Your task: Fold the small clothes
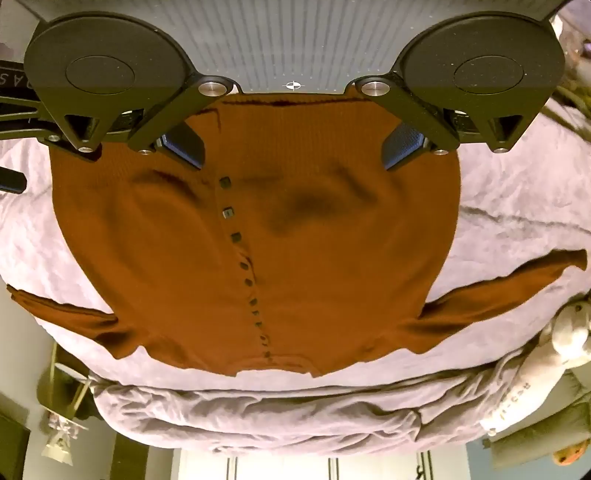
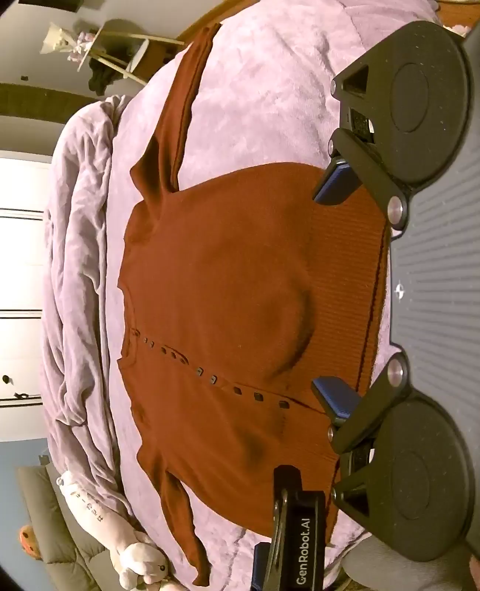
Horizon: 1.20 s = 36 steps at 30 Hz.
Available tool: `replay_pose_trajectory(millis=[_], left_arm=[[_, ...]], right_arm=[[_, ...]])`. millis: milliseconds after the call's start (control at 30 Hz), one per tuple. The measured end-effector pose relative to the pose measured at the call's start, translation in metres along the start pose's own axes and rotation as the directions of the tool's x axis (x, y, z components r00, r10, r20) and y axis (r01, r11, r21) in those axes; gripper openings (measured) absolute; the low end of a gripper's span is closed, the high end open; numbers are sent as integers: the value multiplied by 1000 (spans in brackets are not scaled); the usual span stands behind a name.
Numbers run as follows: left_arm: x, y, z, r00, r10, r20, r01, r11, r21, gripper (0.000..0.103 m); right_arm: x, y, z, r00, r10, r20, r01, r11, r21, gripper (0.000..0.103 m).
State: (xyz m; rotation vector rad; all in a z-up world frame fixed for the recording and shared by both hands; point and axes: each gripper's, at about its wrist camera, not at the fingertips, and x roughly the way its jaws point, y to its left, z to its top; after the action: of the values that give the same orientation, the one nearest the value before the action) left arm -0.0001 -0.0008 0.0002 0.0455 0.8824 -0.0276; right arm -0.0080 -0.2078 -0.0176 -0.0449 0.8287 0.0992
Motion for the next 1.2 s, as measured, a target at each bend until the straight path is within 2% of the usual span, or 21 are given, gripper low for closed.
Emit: replay_pose_trajectory(millis=[1200], left_arm=[[8, -2, -9, 1000, -22, -21, 22, 1000, -21, 103]], right_arm=[[-7, 2, 0, 999, 13, 40, -12, 1000, -13, 99]])
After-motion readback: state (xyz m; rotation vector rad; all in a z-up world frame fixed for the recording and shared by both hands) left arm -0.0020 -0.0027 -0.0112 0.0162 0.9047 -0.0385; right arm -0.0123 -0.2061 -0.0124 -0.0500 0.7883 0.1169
